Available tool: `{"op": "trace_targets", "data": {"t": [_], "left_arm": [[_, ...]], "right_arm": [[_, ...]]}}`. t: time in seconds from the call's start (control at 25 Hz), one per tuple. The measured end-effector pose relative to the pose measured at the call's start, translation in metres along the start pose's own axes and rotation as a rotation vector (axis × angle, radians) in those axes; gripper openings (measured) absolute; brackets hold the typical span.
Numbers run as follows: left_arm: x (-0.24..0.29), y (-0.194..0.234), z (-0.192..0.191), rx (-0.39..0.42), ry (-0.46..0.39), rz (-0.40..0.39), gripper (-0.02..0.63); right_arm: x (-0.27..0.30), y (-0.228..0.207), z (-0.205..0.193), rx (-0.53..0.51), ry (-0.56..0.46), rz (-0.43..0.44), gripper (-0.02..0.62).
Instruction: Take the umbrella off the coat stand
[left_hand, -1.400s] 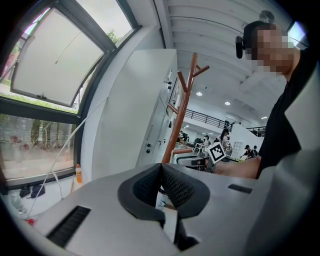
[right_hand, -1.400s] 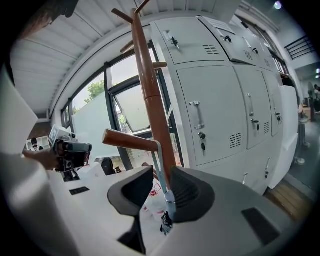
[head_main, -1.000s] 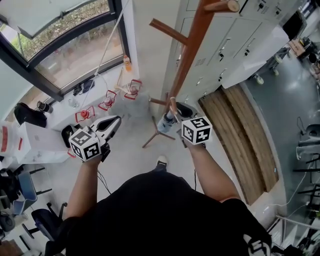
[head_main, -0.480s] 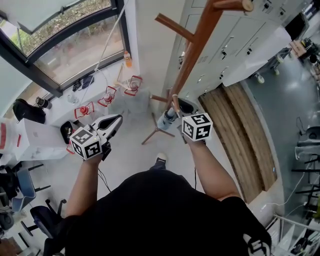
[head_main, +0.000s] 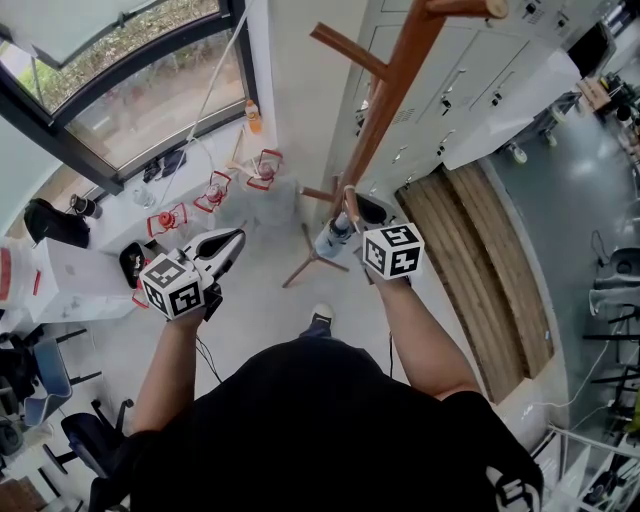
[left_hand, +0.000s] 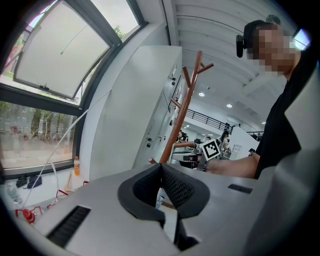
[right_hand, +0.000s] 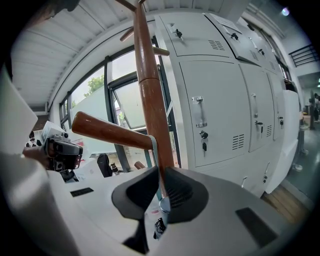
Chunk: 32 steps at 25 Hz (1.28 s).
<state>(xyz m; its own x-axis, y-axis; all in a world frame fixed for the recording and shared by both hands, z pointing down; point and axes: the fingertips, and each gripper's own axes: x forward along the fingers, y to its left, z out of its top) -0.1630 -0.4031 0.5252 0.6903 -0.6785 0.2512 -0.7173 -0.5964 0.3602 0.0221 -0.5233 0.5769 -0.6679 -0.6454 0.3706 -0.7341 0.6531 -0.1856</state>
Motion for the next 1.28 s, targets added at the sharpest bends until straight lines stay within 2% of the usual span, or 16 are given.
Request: {"op": "trace_targets", "data": {"t": [0.4,1.28], "left_arm": [[-0.001,-0.001,-0.002,-0.002,0.002,-0.001,0.021],[-0.018,-0.010,-0.006,0.004,-0.002,-0.017,0.021]], "right_arm": [[0.000,0.003,-0.001,-0.016,0.001,0.002,0.018],[-0.016,0.012,-0.002,0.019,0.029,-0.005,0.012]]}}
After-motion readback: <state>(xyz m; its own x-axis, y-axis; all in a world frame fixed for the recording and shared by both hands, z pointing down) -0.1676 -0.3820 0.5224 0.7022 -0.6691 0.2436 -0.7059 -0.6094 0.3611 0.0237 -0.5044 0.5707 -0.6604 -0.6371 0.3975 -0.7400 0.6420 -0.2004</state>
